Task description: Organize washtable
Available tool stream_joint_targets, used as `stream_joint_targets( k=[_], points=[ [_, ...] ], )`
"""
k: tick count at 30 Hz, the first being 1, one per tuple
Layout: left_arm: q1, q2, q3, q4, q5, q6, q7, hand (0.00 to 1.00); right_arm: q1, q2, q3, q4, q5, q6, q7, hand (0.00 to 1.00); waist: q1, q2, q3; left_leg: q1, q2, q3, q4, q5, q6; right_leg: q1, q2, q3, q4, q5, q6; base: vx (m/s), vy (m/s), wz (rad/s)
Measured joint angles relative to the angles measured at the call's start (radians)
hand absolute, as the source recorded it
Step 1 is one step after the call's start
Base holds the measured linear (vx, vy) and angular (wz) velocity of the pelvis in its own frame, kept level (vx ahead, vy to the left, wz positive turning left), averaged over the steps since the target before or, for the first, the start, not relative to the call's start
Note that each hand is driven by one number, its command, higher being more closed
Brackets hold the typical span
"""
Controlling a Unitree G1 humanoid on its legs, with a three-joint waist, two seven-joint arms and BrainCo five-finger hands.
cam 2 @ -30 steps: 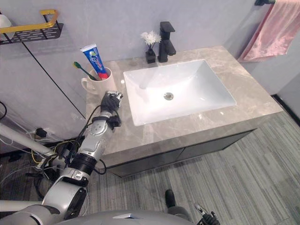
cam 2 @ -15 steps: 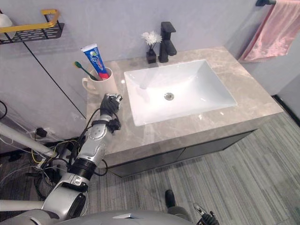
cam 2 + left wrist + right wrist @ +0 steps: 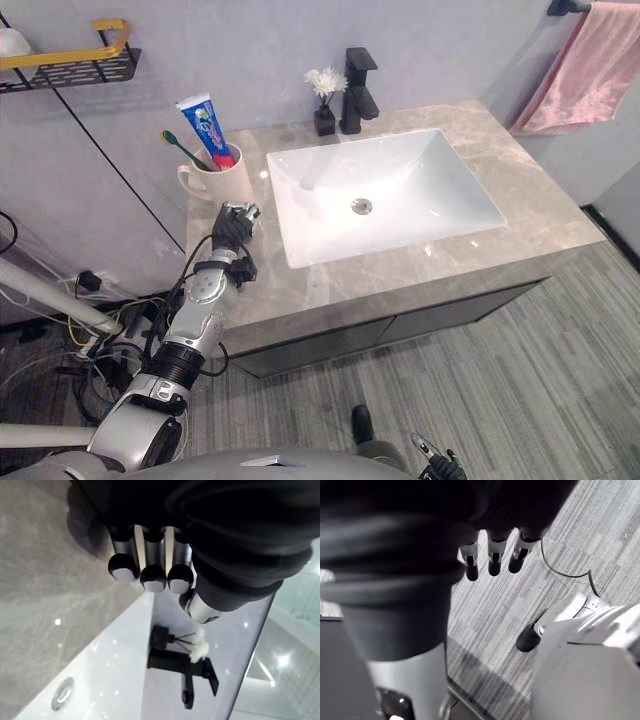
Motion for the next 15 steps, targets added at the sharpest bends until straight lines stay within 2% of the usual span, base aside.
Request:
stream_joint_targets(
  k=[11,15],
  points=[
    [-0.024,0.007,0.008,0.023,-0.002,-0.010,0.010,1.00,0.000,-0.001,0.007,0.000,0.000,0.000,0.000,0.00,-0.001,-0.001,-0.001,-0.010,0.001,0.009,0.008,-0.008,-0.001,-0.012,0.002,0.010,0.000,0.000,0.000,0.00,0.000,-0.01],
    [-0.046,0.008,0.041,0.033,-0.001,-0.008,0.023,1.00,0.000,-0.003,0.020,0.000,0.000,0.000,0.001,0.00,-0.003,-0.002,-0.001,-0.019,0.001,0.016,0.007,-0.009,-0.002,-0.023,0.004,0.017,0.000,0.000,0.000,0.02,-0.001,-0.05]
  ],
)
